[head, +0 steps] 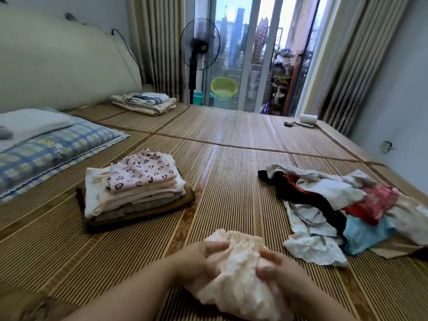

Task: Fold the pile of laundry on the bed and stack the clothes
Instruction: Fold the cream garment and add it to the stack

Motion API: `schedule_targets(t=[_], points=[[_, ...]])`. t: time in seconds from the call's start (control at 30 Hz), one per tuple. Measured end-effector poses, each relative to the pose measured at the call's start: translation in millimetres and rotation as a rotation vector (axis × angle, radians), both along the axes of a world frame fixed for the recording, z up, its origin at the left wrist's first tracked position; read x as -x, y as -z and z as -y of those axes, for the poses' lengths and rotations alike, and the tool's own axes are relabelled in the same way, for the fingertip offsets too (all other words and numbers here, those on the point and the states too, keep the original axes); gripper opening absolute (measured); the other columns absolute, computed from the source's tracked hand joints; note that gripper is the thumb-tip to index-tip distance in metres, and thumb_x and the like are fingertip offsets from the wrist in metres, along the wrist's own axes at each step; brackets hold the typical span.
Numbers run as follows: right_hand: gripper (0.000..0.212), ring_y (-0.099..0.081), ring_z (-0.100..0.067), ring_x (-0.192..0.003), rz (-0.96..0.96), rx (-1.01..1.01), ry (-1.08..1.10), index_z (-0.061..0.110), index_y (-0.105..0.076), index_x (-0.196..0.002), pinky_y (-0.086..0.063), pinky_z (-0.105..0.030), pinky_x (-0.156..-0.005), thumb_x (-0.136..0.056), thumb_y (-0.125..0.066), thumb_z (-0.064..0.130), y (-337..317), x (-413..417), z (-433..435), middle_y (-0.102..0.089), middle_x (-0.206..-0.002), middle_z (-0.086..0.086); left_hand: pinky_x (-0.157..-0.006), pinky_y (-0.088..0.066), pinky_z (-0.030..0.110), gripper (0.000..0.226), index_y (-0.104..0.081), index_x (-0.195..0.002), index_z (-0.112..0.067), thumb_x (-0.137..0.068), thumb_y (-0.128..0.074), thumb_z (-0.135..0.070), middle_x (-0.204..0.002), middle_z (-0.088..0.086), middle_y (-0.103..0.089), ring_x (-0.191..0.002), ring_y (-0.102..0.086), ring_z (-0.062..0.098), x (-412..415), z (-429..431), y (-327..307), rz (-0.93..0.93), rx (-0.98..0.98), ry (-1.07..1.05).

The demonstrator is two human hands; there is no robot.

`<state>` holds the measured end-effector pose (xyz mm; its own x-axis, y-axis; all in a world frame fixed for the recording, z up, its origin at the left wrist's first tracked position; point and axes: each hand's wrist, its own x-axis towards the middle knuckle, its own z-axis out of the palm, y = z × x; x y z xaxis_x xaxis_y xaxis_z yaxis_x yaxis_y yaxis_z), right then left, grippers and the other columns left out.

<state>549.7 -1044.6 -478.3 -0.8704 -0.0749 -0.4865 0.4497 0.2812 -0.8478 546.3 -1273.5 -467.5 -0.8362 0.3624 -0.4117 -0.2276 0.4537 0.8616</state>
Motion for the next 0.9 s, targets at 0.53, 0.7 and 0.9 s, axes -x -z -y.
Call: schedule_targets(t=[0.53,0.7,0.9], points=[[0.093,-0.055,-0.02,-0.118,-0.654,-0.198,-0.421,0.03,-0.043,-0.143,-0.044,-0.042,-0.104,-0.062,-0.083,0.051,-141,171,244,-0.055,-0.133,0.004,-0.072,-0.048,0.01,0.079,-0.036,-0.145,-0.027,-0.079,-0.072,-0.002,-0.121,-0.015,-0.054,-0.092,-0.059,-0.009,85,204,-97,-0.471,-0.327,-0.544],[0.074,-0.055,-0.022,-0.119,-0.765,-0.541,-0.556,0.032,-0.046,-0.134,-0.041,-0.042,-0.102,-0.069,-0.072,0.057,-104,220,307,-0.061,-0.125,0.004,-0.105,-0.037,0.036,0.099,-0.043,-0.139,-0.044,-0.052,-0.067,-0.086,-0.152,0.004,-0.037,-0.132,-0.04,0.022,132,240,-69,-0.383,0.359,-0.657],[0.094,-0.004,-0.034,-0.146,-0.58,-0.968,-0.641,0.048,-0.013,-0.148,-0.007,-0.068,-0.111,-0.069,-0.044,0.087,-60,250,308,-0.012,-0.16,-0.007,-0.115,0.006,0.056,0.111,0.009,-0.153,-0.034,-0.072,-0.051,-0.08,-0.157,0.001,0.031,-0.145,0.027,0.026,168,235,-41,-0.475,0.905,-0.363]])
